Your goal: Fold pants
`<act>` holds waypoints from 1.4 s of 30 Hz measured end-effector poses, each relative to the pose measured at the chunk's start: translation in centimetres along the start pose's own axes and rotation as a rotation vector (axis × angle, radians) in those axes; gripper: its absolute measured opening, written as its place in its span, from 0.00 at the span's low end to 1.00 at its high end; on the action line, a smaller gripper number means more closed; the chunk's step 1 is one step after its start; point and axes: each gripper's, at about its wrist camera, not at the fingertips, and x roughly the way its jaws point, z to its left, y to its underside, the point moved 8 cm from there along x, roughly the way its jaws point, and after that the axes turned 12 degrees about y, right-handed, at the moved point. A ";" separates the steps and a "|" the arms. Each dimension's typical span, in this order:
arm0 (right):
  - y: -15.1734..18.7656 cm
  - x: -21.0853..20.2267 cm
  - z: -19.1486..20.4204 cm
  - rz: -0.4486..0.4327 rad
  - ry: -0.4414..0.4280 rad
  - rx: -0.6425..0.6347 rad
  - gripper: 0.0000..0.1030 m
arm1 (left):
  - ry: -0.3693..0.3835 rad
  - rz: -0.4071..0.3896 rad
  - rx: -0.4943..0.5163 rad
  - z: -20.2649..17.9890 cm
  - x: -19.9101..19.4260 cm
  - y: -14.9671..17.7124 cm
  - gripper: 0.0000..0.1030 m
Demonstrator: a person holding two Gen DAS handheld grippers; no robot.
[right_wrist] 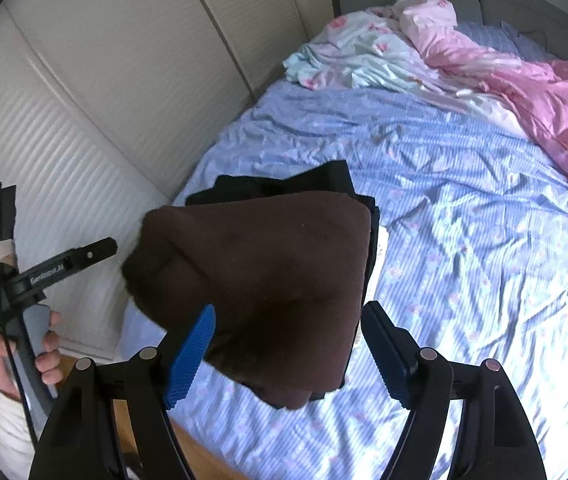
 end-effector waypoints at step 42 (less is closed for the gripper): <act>26.0 -27.9 -24.2 -0.175 0.258 0.159 0.84 | 0.088 -0.090 0.459 -35.6 -18.8 25.3 1.00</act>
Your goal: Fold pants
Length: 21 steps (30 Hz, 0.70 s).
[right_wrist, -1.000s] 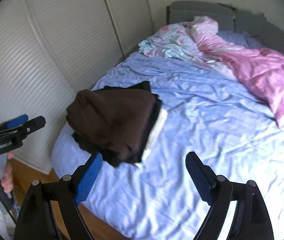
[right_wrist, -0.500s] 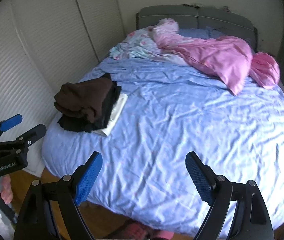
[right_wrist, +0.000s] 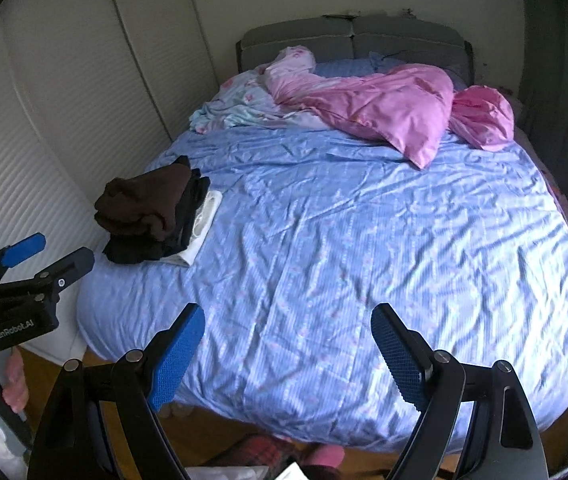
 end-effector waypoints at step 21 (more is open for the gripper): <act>0.7 -1.0 -1.9 -0.011 0.016 0.032 0.84 | 0.029 -0.002 0.001 -1.7 -0.2 0.1 1.00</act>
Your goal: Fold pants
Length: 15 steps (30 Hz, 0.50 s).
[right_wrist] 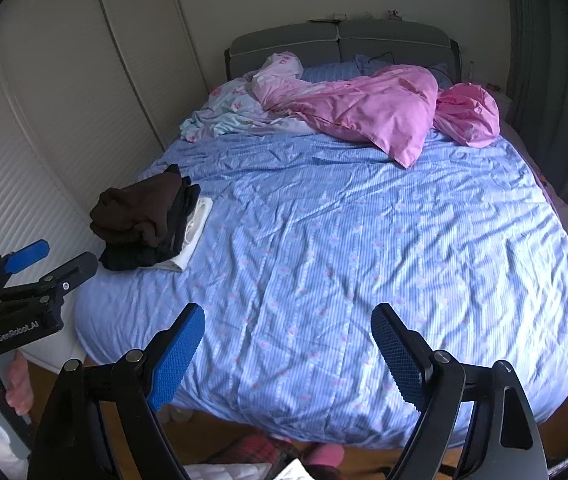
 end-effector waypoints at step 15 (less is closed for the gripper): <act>-0.1 0.0 -0.3 0.000 -0.002 -0.002 0.84 | -0.020 -0.015 0.000 0.2 -0.1 -1.4 1.00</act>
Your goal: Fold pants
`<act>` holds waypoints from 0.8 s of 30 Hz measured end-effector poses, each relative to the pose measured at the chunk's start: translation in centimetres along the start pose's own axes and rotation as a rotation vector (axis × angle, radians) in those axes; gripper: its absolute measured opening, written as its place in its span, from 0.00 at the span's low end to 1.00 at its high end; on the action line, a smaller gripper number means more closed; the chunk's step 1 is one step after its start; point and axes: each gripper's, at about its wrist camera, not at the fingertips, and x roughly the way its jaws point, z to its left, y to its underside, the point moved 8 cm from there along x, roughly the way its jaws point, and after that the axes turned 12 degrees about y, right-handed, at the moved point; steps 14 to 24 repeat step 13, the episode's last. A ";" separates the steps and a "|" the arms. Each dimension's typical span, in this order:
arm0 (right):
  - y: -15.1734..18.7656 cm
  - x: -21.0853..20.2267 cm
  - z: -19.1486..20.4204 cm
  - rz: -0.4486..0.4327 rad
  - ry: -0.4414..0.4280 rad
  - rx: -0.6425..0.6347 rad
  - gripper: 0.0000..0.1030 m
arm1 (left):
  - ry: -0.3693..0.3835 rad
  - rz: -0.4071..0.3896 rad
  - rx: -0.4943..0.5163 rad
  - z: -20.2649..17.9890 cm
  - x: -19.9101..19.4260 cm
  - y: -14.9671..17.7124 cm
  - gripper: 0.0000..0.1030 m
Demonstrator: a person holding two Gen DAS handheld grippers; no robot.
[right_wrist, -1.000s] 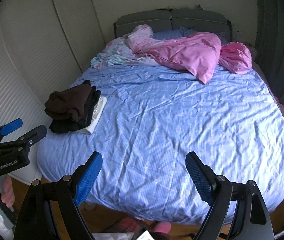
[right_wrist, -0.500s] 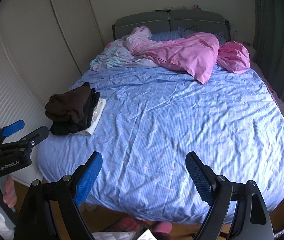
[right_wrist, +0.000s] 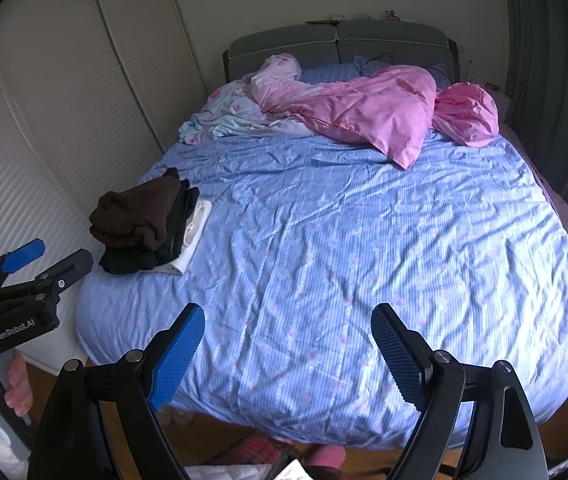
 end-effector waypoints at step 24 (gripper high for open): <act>-0.4 1.0 0.6 0.023 0.016 0.014 0.84 | 0.021 -0.006 -0.018 0.8 1.6 -0.2 1.00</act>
